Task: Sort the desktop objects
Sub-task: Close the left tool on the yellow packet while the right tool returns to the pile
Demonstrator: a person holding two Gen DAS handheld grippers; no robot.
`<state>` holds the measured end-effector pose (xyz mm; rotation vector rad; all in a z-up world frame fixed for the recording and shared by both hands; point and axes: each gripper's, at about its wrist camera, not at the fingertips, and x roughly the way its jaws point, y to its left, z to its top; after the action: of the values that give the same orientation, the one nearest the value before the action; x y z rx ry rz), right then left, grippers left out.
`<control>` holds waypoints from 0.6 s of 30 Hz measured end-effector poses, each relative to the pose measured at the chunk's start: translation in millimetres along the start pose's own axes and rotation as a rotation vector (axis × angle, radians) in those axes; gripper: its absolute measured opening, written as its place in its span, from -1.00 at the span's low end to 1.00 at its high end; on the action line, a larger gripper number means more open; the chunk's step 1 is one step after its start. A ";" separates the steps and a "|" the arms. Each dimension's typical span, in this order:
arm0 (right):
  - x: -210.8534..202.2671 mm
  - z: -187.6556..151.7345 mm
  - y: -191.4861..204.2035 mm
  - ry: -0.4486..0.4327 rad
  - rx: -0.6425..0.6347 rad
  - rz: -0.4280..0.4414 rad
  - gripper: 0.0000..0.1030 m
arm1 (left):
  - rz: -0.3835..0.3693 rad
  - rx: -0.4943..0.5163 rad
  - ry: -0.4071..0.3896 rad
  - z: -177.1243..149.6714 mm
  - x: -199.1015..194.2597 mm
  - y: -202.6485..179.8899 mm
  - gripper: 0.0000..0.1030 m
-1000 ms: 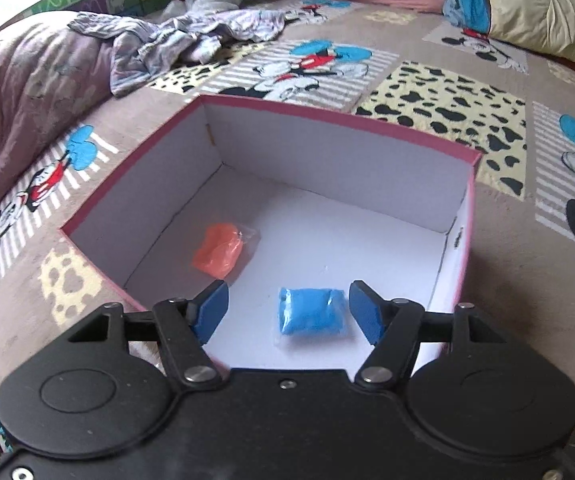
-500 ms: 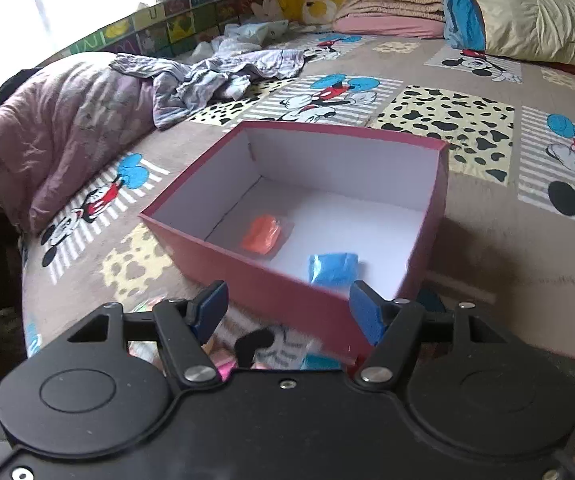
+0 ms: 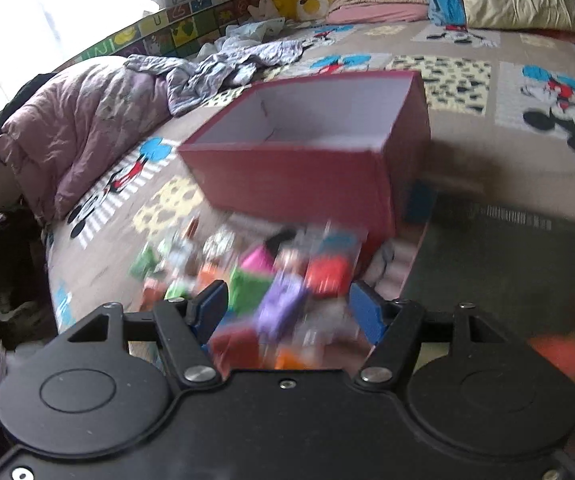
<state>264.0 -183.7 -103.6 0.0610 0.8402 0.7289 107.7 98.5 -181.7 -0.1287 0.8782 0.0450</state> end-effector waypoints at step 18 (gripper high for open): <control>14.8 -90.5 52.6 0.064 -0.076 -0.017 0.31 | 0.043 0.154 0.014 -2.4 3.5 -19.3 0.16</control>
<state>177.9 -155.2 -157.8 -0.0378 0.8725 0.7487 109.9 79.0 -184.0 0.0342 0.8949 0.0163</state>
